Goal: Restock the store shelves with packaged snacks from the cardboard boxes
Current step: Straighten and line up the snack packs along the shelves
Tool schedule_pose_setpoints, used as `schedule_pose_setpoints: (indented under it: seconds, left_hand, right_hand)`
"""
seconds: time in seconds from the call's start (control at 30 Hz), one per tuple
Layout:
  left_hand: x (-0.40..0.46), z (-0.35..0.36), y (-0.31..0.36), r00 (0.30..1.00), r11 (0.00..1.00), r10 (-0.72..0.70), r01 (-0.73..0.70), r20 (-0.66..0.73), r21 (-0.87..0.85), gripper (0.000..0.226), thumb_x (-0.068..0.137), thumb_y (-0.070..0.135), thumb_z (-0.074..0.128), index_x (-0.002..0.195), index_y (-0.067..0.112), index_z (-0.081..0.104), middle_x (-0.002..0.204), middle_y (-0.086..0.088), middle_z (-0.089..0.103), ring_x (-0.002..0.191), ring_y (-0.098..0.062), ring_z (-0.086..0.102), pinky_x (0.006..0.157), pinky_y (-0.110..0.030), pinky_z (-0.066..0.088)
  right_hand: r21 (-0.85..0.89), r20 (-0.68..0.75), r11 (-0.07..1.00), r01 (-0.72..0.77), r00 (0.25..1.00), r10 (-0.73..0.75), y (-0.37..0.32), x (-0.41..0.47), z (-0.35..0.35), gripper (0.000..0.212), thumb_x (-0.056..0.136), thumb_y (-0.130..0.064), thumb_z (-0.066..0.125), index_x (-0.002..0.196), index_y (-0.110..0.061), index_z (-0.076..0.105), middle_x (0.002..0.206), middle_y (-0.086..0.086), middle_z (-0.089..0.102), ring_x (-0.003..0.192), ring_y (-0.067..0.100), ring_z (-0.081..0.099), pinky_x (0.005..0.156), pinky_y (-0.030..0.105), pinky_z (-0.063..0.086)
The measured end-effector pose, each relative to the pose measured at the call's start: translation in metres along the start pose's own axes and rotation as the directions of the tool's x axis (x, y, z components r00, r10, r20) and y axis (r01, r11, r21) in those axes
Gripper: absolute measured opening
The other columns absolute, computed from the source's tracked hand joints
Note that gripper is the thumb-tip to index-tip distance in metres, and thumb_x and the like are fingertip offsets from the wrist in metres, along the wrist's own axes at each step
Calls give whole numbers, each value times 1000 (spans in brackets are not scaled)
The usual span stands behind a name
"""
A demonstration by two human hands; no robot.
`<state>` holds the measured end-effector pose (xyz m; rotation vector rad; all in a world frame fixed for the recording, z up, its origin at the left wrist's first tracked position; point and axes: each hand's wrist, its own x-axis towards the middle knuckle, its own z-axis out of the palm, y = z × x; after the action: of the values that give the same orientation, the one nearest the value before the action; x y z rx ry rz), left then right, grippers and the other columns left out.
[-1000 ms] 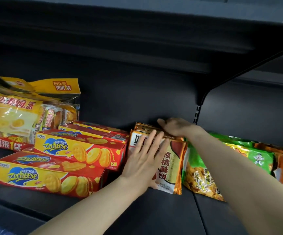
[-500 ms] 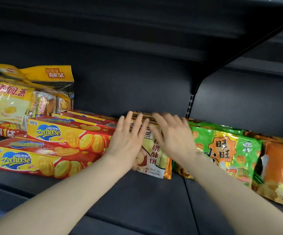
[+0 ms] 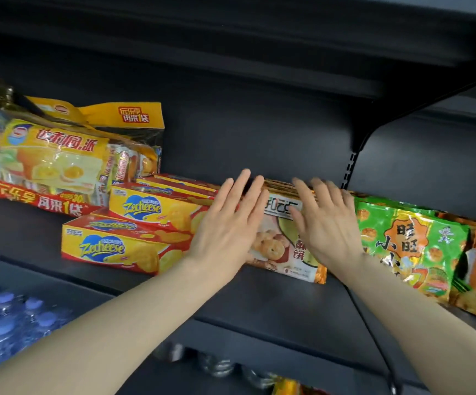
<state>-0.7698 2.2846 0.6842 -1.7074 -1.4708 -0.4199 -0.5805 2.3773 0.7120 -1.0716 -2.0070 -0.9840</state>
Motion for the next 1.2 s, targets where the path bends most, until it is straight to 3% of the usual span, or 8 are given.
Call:
schedule_pose_setpoints:
  seconds: [0.13, 0.27, 0.4, 0.53, 0.73, 1.03, 1.13, 1.2]
  left_hand:
    - [-43, -14, -75, 999, 991, 31, -30, 8, -131, 126, 69, 74, 69, 158, 6, 10, 166, -16, -1, 152, -35, -7, 123, -50, 1]
    - [-86, -8, -154, 980, 983, 41, -4, 196, -184, 132, 68, 90, 49, 157, 15, -15, 162, -10, -25, 148, -29, -28, 120, -44, -12]
    - [-106, 6, -191, 958, 983, 124, -83, 259, -162, 130, 69, 91, 41, 155, 15, -21, 161, -12, -28, 148, -32, -27, 123, -46, -9]
    - [-106, 27, -196, 962, 964, 204, -165, 183, -206, 120, 76, 86, 40, 158, 14, -9, 164, -15, -17, 151, -35, -16, 124, -50, 5]
    - [-94, 53, -206, 958, 956, 247, -216, 147, -201, 116, 75, 84, 36, 159, 15, -6, 165, -16, -12, 152, -36, -10, 123, -52, 7]
    - [-79, 69, -218, 937, 928, 312, -265, 159, -261, 116, 74, 85, 33, 158, 18, -12, 165, -14, -13, 152, -29, -15, 122, -41, -10]
    - [-71, 58, -222, 952, 918, 277, -223, 130, -327, 115, 74, 93, 23, 159, 20, -2, 165, -6, 5, 153, -21, -3, 120, -34, -13]
    - [-59, 42, -219, 973, 947, 213, -182, 94, -266, 104, 80, 88, 19, 154, 18, 33, 155, -2, 39, 145, -19, 26, 114, -35, 9]
  right_hand:
    - [118, -48, 993, 26, 999, -20, -73, -1, -33, 56, 101, -52, 39, 146, -20, 48, 138, 11, 53, 132, 34, 47, 102, 52, 39]
    - [152, 40, 980, 131, 990, -138, -153, -11, -45, 64, 97, -65, 40, 147, -26, 47, 146, 10, 49, 140, 33, 40, 108, 56, 35]
    - [82, 192, 981, 177, 963, -190, -199, -14, -40, 76, 90, -74, 43, 152, -32, 38, 157, 11, 39, 146, 37, 32, 112, 61, 30]
    - [-1, 291, 990, 143, 947, -136, -210, -15, -30, 82, 87, -79, 40, 155, -35, 31, 165, 8, 25, 150, 39, 23, 114, 64, 26]
    - [-65, 309, 990, 129, 946, -103, -211, -5, -9, 85, 86, -81, 34, 157, -35, 25, 166, 10, 19, 150, 42, 20, 112, 70, 24]
    - [-36, 342, 985, 171, 928, -149, -213, 4, 4, 82, 88, -80, 29, 154, -32, 32, 164, 16, 24, 148, 45, 23, 112, 73, 23]
    - [177, 243, 983, 58, 965, -101, -204, 25, -14, 67, 98, -70, 19, 148, -32, 43, 149, 8, 49, 134, 37, 48, 108, 60, 37]
    - [269, 183, 959, -85, 982, 36, -182, 54, -21, 59, 103, -59, 25, 145, -24, 47, 135, 7, 56, 119, 35, 55, 101, 49, 44]
